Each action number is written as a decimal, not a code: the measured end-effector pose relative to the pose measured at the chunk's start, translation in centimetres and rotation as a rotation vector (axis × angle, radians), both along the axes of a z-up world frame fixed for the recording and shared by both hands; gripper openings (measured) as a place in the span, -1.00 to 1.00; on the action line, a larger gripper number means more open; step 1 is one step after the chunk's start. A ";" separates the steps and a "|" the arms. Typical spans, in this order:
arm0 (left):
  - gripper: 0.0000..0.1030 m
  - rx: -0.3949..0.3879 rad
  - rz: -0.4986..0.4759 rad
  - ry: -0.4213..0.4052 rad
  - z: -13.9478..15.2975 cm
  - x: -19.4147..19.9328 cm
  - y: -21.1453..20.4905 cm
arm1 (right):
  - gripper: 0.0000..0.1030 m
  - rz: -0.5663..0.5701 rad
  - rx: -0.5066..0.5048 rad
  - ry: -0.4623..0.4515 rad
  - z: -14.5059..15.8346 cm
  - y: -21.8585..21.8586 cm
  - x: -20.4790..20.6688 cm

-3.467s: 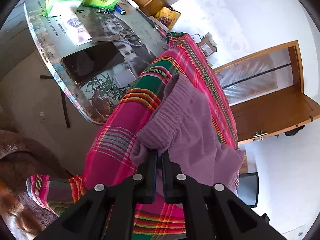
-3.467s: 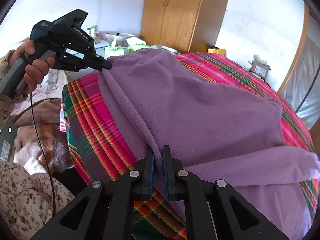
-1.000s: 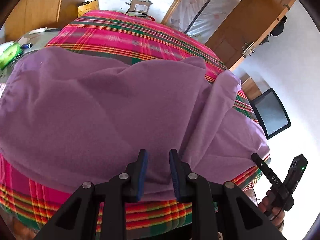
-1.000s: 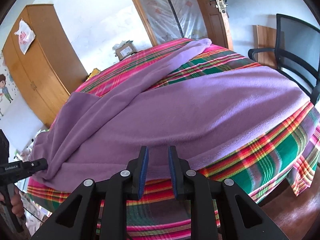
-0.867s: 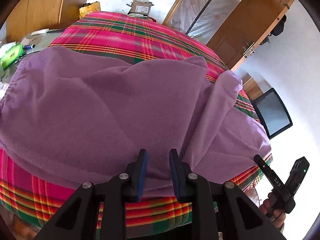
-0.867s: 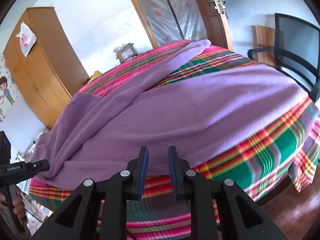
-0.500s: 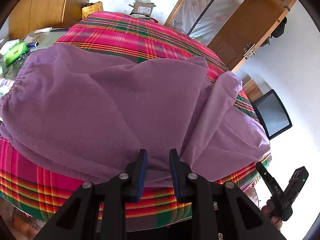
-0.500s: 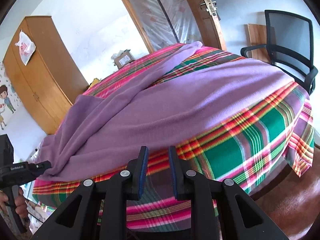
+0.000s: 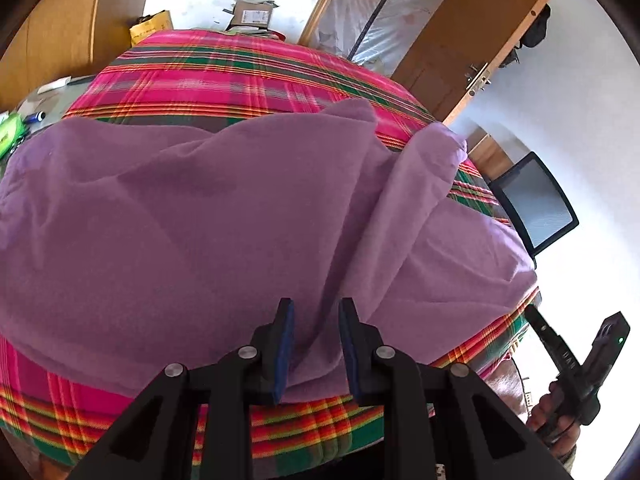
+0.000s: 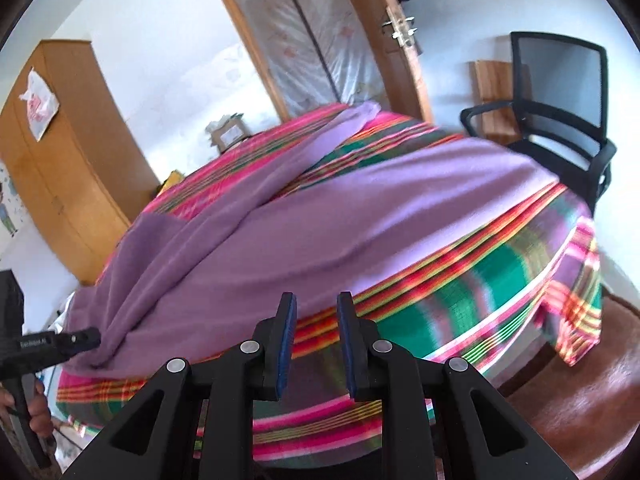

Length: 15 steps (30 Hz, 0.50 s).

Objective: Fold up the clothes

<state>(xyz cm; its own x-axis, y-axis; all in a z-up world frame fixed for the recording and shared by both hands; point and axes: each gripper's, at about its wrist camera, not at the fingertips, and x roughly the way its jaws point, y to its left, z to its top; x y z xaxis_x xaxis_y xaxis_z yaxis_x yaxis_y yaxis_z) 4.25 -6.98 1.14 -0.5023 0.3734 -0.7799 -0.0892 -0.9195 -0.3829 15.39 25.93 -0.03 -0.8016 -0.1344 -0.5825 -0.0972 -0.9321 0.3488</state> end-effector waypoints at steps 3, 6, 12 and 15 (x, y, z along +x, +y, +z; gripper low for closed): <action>-0.55 -0.003 -0.008 -0.014 -0.2 -0.4 0.4 | -0.58 -0.036 -0.028 -0.013 -0.1 1.2 0.0; -0.55 -0.011 -0.010 -0.011 -0.2 -0.2 0.6 | -0.58 -0.032 -0.034 -0.020 -0.6 1.2 0.1; -0.55 -0.019 0.000 -0.015 -0.4 0.1 0.8 | -0.58 0.024 -0.021 -0.008 -0.6 0.3 -0.1; -0.56 -0.018 0.004 -0.008 0.0 0.1 1.0 | -0.58 0.056 0.023 0.000 -0.2 -0.3 -0.5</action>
